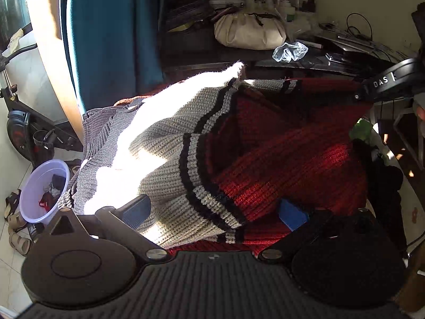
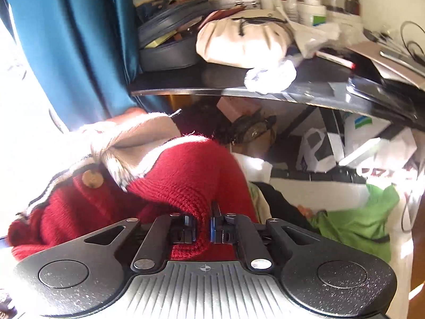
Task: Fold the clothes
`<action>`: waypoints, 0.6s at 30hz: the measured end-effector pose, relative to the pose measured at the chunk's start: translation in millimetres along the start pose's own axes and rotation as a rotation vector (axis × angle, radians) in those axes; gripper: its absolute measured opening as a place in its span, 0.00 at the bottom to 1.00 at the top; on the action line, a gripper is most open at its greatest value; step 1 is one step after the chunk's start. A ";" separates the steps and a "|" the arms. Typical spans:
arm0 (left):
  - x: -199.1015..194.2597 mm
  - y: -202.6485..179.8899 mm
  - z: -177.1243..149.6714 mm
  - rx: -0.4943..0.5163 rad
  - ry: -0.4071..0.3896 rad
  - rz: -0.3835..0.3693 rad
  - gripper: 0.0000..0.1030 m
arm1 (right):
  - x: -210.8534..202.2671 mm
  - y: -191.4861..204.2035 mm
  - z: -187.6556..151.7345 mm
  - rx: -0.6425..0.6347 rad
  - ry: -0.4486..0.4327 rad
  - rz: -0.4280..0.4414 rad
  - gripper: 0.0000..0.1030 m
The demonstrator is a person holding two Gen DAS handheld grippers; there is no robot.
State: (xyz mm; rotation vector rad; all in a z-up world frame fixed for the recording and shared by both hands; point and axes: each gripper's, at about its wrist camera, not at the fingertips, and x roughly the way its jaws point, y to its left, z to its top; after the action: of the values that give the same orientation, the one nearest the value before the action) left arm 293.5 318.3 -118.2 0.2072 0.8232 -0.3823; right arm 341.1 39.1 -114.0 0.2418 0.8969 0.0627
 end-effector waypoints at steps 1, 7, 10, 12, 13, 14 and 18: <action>1.9 0.8 0.1 -0.009 0.002 -0.004 1.00 | -11.1 -6.3 -6.3 0.013 0.003 0.007 0.07; 8.3 -6.9 1.6 0.052 -0.009 -0.007 1.00 | -41.9 -25.1 -65.7 0.095 0.134 0.023 0.07; 3.6 -5.9 1.8 0.045 -0.009 -0.049 0.79 | -41.1 -25.3 -82.0 0.110 0.192 0.028 0.07; -3.2 -8.3 3.8 0.048 -0.006 -0.035 0.62 | -39.9 -25.0 -83.0 0.126 0.216 0.032 0.07; -6.8 -9.0 4.5 0.049 -0.007 -0.029 0.52 | -39.3 -24.8 -83.4 0.134 0.228 0.035 0.10; -10.9 -8.5 4.9 0.038 -0.012 -0.028 0.41 | -40.1 -23.6 -81.3 0.133 0.228 0.037 0.16; -22.4 0.2 3.3 -0.038 -0.020 -0.054 0.23 | -59.3 -7.9 -43.9 0.034 0.096 0.036 0.72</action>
State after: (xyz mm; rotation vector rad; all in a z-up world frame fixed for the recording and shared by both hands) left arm 282.0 323.0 -99.3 0.1456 0.8166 -0.4179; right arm 269.5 30.3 -96.8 0.2888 0.9896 0.0925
